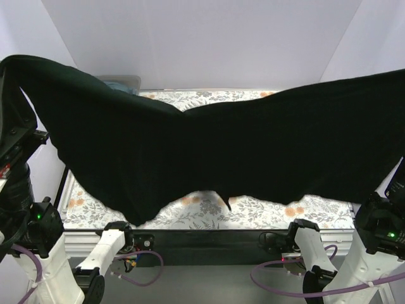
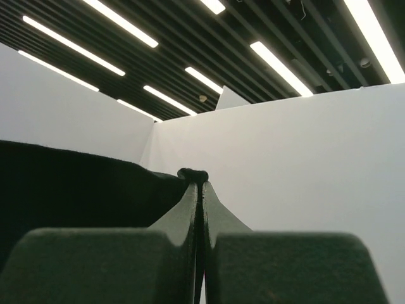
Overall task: Fold and stack the t-shirts
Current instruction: Flatten the tshirt out
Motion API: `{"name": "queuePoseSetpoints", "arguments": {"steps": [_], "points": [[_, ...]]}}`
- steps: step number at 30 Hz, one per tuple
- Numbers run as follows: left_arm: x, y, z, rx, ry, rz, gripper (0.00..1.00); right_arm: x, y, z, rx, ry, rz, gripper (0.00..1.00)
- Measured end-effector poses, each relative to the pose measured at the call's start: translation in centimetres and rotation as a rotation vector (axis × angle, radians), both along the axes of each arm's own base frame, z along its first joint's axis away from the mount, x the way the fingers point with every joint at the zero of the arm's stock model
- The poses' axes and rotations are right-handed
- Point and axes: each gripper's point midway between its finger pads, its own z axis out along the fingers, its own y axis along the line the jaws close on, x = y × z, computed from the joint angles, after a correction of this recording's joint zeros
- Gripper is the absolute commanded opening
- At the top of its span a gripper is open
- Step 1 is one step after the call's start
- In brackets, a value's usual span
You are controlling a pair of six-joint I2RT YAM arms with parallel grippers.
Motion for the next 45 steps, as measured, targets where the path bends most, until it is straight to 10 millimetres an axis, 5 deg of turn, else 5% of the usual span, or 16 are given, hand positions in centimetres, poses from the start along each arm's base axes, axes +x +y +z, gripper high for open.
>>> {"name": "queuePoseSetpoints", "arguments": {"steps": [4, 9, 14, 18, 25, 33, 36, 45], "points": [[2.6, 0.7, -0.6, -0.022, 0.06, 0.043, 0.0, 1.3, -0.2, 0.1, -0.03, 0.007, -0.026, 0.01], [10.6, 0.3, -5.1, 0.015, 0.252, 0.056, 0.0, 8.3, 0.2, -4.7, -0.095, 0.179, 0.029, 0.01], [19.7, -1.8, -15.4, 0.111, 0.552, -0.028, 0.0, 17.2, 0.1, -15.1, -0.105, 0.463, 0.118, 0.01], [25.4, -3.0, -25.5, 0.159, 0.796, -0.101, 0.0, 22.2, 0.2, -24.9, -0.097, 0.687, 0.196, 0.01], [35.2, -5.2, -40.6, 0.193, 1.149, -0.164, 0.0, 28.6, -0.3, -41.5, -0.032, 1.046, 0.284, 0.01], [45.7, -8.5, -54.4, 0.252, 1.393, -0.137, 0.0, 35.5, -1.6, -56.2, 0.078, 1.387, 0.337, 0.01], [50.5, -8.7, -56.3, 0.259, 1.402, -0.105, 0.0, 38.2, -2.3, -58.9, 0.104, 1.449, 0.334, 0.01], [59.3, -9.3, -60.1, 0.281, 1.375, -0.031, 0.0, 46.8, -4.7, -59.0, 0.101, 1.412, 0.262, 0.01]]}}
